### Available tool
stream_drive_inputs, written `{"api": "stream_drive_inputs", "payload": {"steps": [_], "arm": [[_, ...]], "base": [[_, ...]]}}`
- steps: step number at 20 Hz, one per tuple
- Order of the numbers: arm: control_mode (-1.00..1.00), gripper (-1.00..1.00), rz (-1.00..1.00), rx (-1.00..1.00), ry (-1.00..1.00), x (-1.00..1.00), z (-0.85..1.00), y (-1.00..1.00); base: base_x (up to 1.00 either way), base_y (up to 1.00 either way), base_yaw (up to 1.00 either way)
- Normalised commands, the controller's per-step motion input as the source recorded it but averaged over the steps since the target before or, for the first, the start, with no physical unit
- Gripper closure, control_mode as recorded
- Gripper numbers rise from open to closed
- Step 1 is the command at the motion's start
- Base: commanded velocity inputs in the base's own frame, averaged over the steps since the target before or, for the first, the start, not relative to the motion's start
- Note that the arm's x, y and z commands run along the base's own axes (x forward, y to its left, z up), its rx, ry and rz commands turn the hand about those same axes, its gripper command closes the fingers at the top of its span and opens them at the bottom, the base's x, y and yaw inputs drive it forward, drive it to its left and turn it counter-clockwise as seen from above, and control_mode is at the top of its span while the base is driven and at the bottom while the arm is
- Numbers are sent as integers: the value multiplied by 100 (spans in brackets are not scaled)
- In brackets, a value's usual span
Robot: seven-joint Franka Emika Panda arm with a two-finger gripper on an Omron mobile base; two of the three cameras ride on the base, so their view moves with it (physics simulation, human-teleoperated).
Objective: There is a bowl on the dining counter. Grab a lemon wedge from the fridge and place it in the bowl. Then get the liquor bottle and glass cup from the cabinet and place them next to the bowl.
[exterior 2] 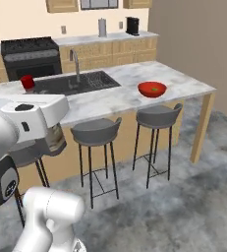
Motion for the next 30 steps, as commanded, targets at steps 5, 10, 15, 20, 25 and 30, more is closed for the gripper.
{"api": "stream_drive_inputs", "payload": {"steps": [5, 10, 15, 20, 25, 30], "arm": [[100, 100, 0, 0, 0, 0, 0, 0], [100, 100, 0, 0, 0, 0, 0, 0], [100, 100, 0, 0, 0, 0, 0, 0], [100, 100, 0, 0, 0, 0, 0, 0], [100, 100, 0, 0, 0, 0, 0, 0], [100, 100, 0, 0, 0, 0, 0, 0]], "base": [[51, -97, 33], [52, -98, 33], [50, -100, 30], [51, -99, 32], [56, -93, 34], [79, -70, 36]]}}
